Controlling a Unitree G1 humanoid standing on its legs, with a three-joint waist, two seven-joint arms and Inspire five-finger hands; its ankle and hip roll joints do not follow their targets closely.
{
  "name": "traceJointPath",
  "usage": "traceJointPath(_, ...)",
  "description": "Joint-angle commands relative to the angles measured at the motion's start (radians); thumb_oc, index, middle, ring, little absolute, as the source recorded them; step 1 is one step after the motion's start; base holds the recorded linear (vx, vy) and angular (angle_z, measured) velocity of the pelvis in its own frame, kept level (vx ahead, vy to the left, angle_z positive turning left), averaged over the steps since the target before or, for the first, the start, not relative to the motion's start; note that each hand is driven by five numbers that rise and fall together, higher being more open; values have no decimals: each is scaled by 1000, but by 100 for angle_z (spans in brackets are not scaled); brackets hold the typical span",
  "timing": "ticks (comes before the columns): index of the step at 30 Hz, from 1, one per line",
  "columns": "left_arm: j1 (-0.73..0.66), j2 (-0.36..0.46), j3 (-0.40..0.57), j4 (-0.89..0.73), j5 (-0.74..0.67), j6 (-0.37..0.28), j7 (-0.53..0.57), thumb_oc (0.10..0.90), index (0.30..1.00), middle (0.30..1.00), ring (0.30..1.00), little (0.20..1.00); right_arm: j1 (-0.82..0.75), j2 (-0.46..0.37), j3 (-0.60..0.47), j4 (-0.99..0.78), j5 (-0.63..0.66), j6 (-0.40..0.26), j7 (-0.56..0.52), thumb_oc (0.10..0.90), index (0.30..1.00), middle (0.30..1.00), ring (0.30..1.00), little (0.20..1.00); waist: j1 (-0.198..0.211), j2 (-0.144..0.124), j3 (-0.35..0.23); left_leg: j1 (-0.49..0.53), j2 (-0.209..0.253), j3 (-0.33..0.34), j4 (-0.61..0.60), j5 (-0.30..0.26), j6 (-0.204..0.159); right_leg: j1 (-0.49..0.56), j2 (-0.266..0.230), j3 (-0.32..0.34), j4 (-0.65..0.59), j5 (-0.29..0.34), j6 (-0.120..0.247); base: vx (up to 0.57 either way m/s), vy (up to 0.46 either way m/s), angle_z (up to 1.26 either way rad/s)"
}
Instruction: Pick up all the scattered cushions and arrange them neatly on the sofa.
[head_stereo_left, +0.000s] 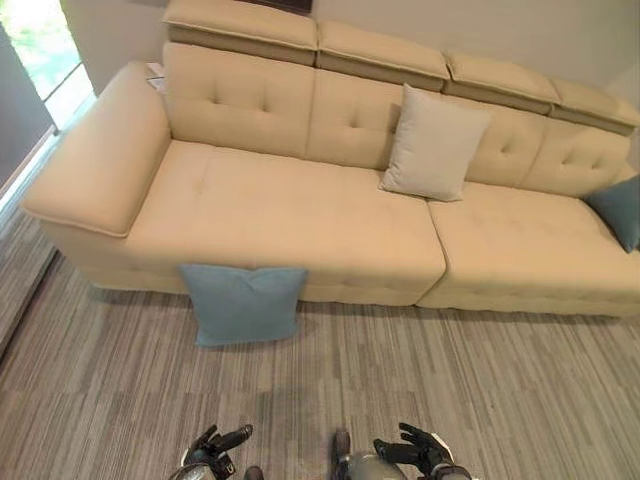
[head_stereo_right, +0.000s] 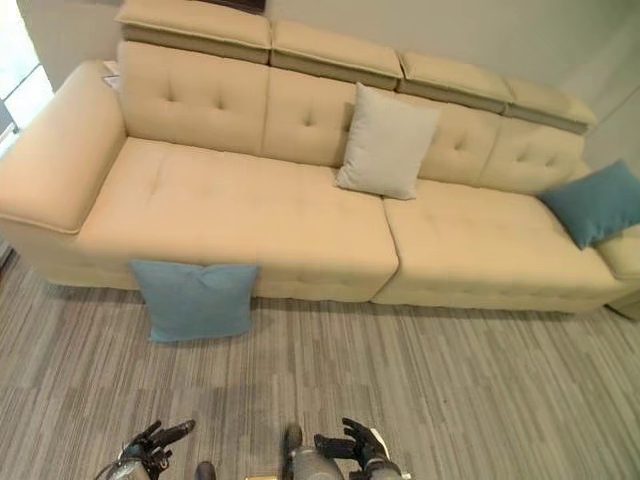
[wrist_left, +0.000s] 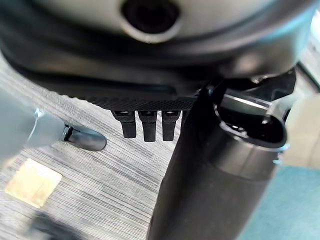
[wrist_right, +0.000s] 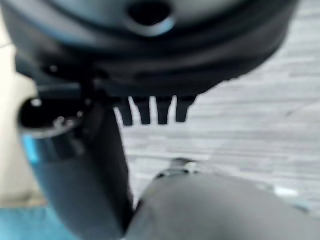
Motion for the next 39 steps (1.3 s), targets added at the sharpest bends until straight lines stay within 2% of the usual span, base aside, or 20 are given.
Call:
traceJointPath(1, 7, 0, 17, -30, 35, -30, -39, 800, 900, 900, 900, 900, 81, -34, 32, 64, -16, 22, 8, 800, 900, 900, 900, 900, -46, 28, -12, 61, -46, -22, 217, -176, -92, -16, 25, 81, 35, 21, 5, 537, 33, 62)
traceJointPath(3, 26, -4, 34, -15, 42, -26, -52, 800, 900, 900, 900, 900, 74, -54, 27, 66, -26, 23, 8, 800, 900, 900, 900, 900, -39, 45, -22, 29, -46, -29, 391, -133, -129, 23, 42, 116, 60, 7, -42, 425, -1, 94)
traceJointPath(5, 25, 8, 41, -19, 61, -26, -38, 800, 900, 900, 900, 900, 59, -62, 43, 40, -41, 15, -3, 800, 900, 900, 900, 900, -14, 35, -8, -89, -17, -20, 676, 28, -210, 88, 43, 118, 62, -8, -84, 242, -98, 73)
traceJointPath(7, 26, 28, 40, -24, 91, -25, -29, 800, 900, 900, 900, 900, 39, -72, 88, -6, -67, 17, 2, 800, 900, 900, 900, 900, 15, 1, 3, -172, 0, 16, 861, 71, -214, 139, 33, 132, 55, -34, -117, 175, -109, -6)
traceJointPath(8, 26, 28, 40, -24, 91, -25, -29, 800, 900, 900, 900, 900, 39, -72, 88, -6, -67, 18, 2, 800, 900, 900, 900, 900, 17, 3, 4, -174, 4, 16, 868, 67, -215, 139, 37, 132, 56, -35, -117, 241, -57, -62)
traceJointPath(9, 18, 40, 43, -14, 107, -22, -18, 800, 900, 900, 900, 900, 14, -83, 127, -25, -101, 17, 2, 800, 900, 900, 900, 900, 39, -12, 4, -232, 37, 53, 879, 50, -193, 180, 35, 141, 47, -60, -123, 170, -12, -59)
traceJointPath(11, 17, 45, 55, -5, 97, -24, -13, 800, 900, 900, 900, 900, 4, -83, 146, -41, -114, 15, -1, 800, 900, 900, 900, 900, 53, -7, 5, -250, 57, 63, 848, 30, -182, 198, 46, 147, 44, -74, -122, 243, 35, -31)
traceJointPath(12, 19, 50, 66, 4, 90, -23, -9, 800, 900, 900, 900, 900, -2, -82, 158, -57, -121, 12, -1, 800, 900, 900, 900, 900, 66, 1, 3, -254, 75, 63, 783, 5, -171, 218, 60, 156, 40, -91, -116, 443, 217, -23)
traceJointPath(13, 23, 56, 88, 18, 64, -28, 7, 800, 900, 900, 900, 900, -14, -82, 174, -70, -130, 5, -3, 800, 900, 900, 900, 900, 82, -2, -4, -257, 113, 44, 616, -35, -156, 246, 60, 186, 37, -117, -94, 454, 297, -27)
traceJointPath(14, 24, 60, 102, 20, 43, -33, 15, 800, 900, 900, 900, 900, -23, -84, 184, -74, -139, 5, -2, 800, 900, 900, 900, 900, 93, 0, -2, -262, 136, 4, 518, -31, -157, 256, 60, 209, 44, -132, -87, 330, 252, -33)
traceJointPath(15, 23, 61, 102, 20, 43, -33, 15, 800, 900, 900, 900, 900, -24, -84, 184, -74, -139, 5, -2, 800, 900, 900, 900, 900, 93, -3, -3, -260, 133, 6, 511, -25, -156, 255, 58, 210, 44, -131, -87, 336, 300, -53)
traceJointPath(16, 25, 66, 132, 20, -25, -55, 32, 800, 900, 900, 900, 900, -42, -95, 200, -96, -155, -2, -4, 800, 900, 900, 900, 900, 118, 4, 6, -249, 173, -142, 367, 14, -173, 277, 73, 269, 74, -166, -72, 226, 198, -63)
traceJointPath(17, 24, 66, 132, 20, -25, -55, 31, 800, 900, 900, 900, 900, -42, -95, 200, -97, -155, -2, -4, 800, 900, 900, 900, 900, 117, 3, 5, -248, 173, -142, 360, 20, -174, 276, 72, 269, 73, -164, -72, 290, 277, -83)
traceJointPath(19, 28, 72, 181, 52, -88, -57, 38, 800, 900, 900, 900, 900, -51, -108, 215, -133, -177, -8, 2, 800, 900, 900, 900, 900, 129, 4, 4, -213, 203, -286, 291, 44, -197, 261, 74, 331, 126, -189, -55, 168, 238, -124)
traceJointPath(23, 35, 80, 211, 64, -90, -69, 65, 800, 900, 900, 900, 900, -50, -135, 205, -159, -189, -13, 13, 800, 900, 900, 900, 900, 122, 5, -5, -202, 203, -272, 304, 18, -218, 251, 34, 355, 142, -193, -27, 120, 334, -77)
traceJointPath(24, 30, 100, 214, 47, -63, -81, 76, 800, 900, 900, 900, 900, -41, -153, 184, -203, -170, -21, 20, 800, 900, 900, 900, 900, 110, 3, -7, -193, 184, -241, 292, -25, -223, 242, -1, 357, 147, -185, -8, 23, 278, -6)
traceJointPath(28, -42, 220, 211, -22, 5, -121, 132, 800, 900, 900, 900, 900, -112, -208, 143, -290, -126, -44, -10, 800, 900, 900, 900, 900, 104, -14, 58, -234, 149, -178, 318, -68, -212, 140, -51, 408, 189, -149, 29, -141, 207, -14)
traceJointPath(33, -225, 373, 223, -57, -57, -163, 150, 800, 900, 900, 900, 900, -276, -280, 101, -339, -53, -70, -63, 800, 900, 900, 900, 900, 99, -17, 181, -423, 123, -120, 419, -85, -210, -68, -92, 460, 236, -102, 53, -337, 92, -43)
traceJointPath(37, -389, 409, 157, 20, -128, -128, 100, 800, 900, 900, 900, 900, -500, -338, 116, -259, 62, -72, -86, 800, 900, 900, 900, 900, 75, 8, 244, -600, 95, -130, 494, -77, -204, -231, -104, 482, 261, -81, 54, -199, -5, -2)
traceJointPath(39, -400, 400, 163, 11, -157, -135, 95, 800, 900, 900, 900, 900, -528, -343, 123, -254, 74, -74, -88, 800, 900, 900, 900, 900, 75, 13, 249, -637, 95, -135, 516, -78, -203, -266, -103, 487, 276, -80, 53, -110, -13, 0)
